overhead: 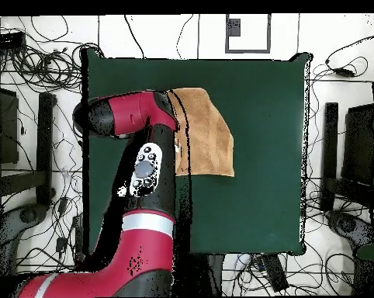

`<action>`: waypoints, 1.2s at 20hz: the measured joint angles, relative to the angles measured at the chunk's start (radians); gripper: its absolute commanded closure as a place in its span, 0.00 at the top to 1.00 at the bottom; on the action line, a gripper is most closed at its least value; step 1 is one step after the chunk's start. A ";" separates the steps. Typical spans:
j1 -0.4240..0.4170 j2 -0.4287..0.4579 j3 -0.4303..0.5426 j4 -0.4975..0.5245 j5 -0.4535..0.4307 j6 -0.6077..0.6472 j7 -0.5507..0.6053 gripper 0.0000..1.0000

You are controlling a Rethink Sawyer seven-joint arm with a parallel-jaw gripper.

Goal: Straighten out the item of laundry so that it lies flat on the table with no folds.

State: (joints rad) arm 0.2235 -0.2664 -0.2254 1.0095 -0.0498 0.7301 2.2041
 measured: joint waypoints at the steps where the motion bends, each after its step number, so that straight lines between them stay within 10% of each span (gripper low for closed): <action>1: 0.007 0.013 -0.011 -0.011 0.005 0.002 0.004 0.00; 16: 0.078 0.124 -0.137 -0.086 0.081 0.016 0.123 0.00; 24: 0.048 0.026 -0.108 -0.005 0.120 0.016 0.129 0.00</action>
State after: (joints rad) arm 0.2714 -0.2406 -0.3332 1.0044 0.0701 0.7465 2.3331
